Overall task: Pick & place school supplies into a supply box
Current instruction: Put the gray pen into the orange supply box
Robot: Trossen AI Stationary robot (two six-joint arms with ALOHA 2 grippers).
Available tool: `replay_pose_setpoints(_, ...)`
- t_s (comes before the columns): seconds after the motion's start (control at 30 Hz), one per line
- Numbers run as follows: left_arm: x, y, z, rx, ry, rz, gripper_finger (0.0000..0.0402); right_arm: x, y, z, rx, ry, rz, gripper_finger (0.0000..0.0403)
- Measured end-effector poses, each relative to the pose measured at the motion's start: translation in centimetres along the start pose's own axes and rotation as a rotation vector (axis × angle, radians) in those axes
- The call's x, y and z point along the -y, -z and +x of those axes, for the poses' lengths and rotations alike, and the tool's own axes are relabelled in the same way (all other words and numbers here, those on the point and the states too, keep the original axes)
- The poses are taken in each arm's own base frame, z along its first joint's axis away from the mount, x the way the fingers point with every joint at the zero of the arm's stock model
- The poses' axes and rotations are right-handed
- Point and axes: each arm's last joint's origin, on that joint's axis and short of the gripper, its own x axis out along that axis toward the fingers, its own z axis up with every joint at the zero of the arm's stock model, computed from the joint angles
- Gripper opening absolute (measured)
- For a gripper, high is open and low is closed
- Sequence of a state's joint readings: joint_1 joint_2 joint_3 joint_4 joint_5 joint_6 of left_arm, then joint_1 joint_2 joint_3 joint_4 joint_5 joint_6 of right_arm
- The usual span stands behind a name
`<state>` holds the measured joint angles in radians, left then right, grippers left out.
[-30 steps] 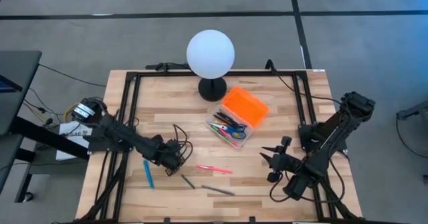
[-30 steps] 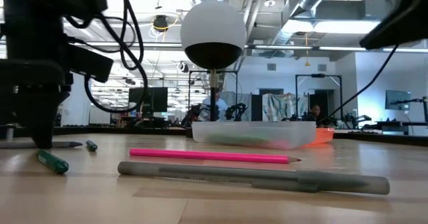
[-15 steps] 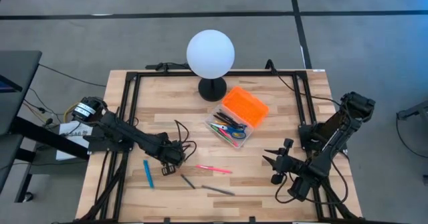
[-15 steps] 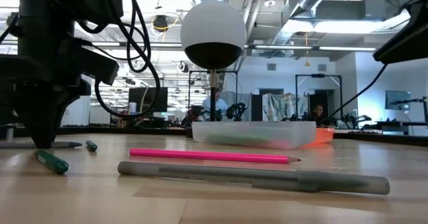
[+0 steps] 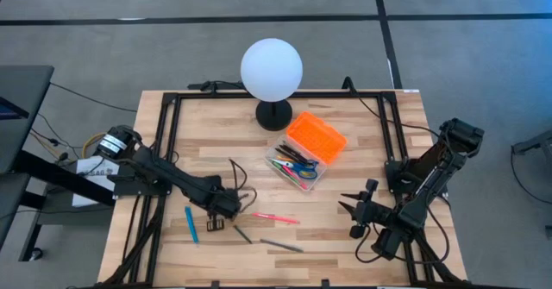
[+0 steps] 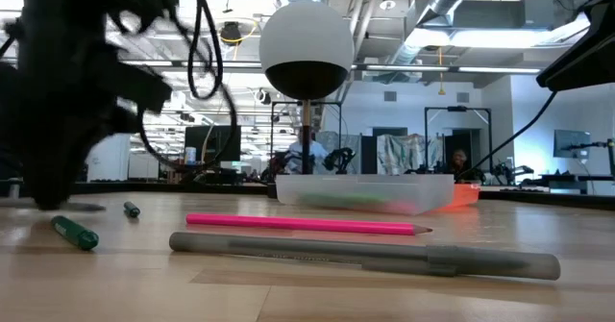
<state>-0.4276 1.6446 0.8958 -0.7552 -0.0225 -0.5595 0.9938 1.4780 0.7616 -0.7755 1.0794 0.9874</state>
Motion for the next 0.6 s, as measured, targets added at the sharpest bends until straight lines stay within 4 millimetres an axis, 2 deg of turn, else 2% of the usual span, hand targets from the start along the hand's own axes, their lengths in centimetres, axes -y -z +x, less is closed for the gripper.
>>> replay_pose_setpoints(0.27, 1.2, -2.2, -2.6, 0.134, 0.008, 0.119, 0.0012, -0.1, -0.1, 0.0, 0.005, -0.007, 0.016, 0.0108)
replay_pose_setpoints(0.43, 1.0, -4.4, -4.5, 0.323, -0.16, 0.28, 0.0012, -0.1, -0.2, 0.0, 0.027, 0.007, 0.018, 0.0108)
replay_pose_setpoints(0.6, -0.2, -7.1, -5.5, 0.506, -0.302, 0.427, 0.0013, -0.1, -0.2, 0.0, 0.029, 0.005, 0.024, 0.0108)
